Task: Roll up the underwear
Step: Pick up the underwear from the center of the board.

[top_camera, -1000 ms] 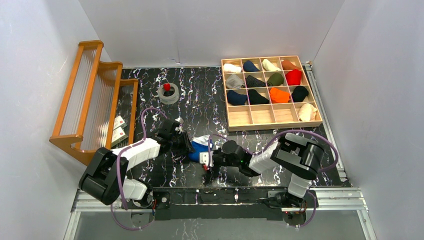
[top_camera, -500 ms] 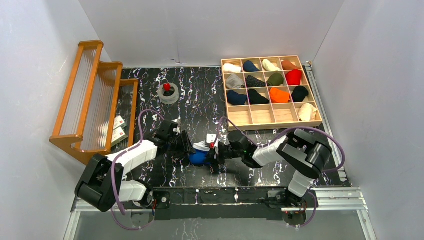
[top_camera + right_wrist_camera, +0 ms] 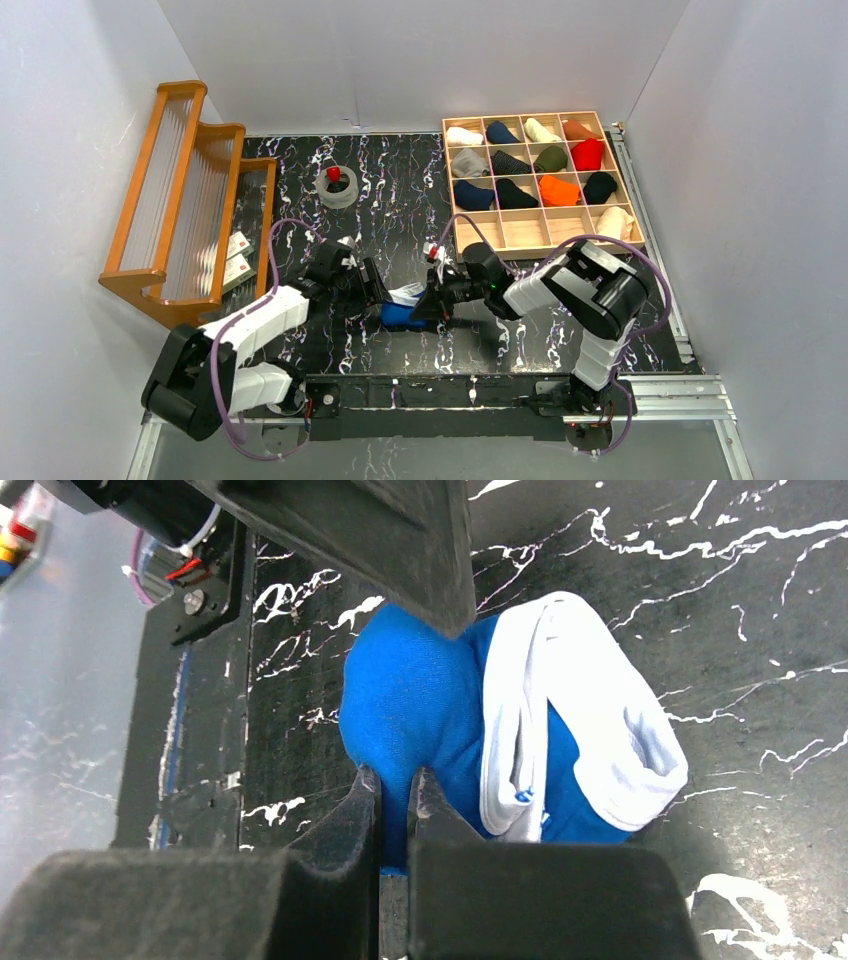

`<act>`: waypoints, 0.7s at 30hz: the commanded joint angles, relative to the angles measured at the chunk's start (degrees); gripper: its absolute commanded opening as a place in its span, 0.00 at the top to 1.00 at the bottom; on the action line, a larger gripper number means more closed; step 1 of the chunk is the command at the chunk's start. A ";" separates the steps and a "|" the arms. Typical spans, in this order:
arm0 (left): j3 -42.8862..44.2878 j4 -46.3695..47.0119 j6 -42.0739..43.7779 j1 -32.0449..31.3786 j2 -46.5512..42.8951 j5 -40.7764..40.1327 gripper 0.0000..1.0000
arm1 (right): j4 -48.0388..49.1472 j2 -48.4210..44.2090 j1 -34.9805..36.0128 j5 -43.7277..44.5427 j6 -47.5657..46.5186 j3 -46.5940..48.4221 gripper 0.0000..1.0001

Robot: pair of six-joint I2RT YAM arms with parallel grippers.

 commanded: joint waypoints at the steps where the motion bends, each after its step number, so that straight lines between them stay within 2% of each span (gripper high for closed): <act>1: 1.24 -4.97 -0.13 0.46 -6.47 -7.59 0.26 | -5.89 3.31 -2.13 -3.59 7.98 1.08 0.99; 4: -0.55 -2.63 -0.45 0.59 -10.84 -7.74 0.24 | -5.09 4.65 -3.54 -4.84 11.73 0.97 0.99; 10: -7.44 6.71 0.45 0.59 -15.77 0.78 0.23 | -6.17 7.79 -6.25 -6.61 18.84 2.11 0.99; 18: -9.92 13.05 3.54 0.34 -13.13 8.48 0.23 | -1.19 12.68 -9.65 -7.23 32.04 -0.20 0.99; 21: -9.75 15.26 4.56 -0.05 -11.88 10.81 0.22 | -3.05 13.38 -10.14 -4.68 34.02 -0.47 0.99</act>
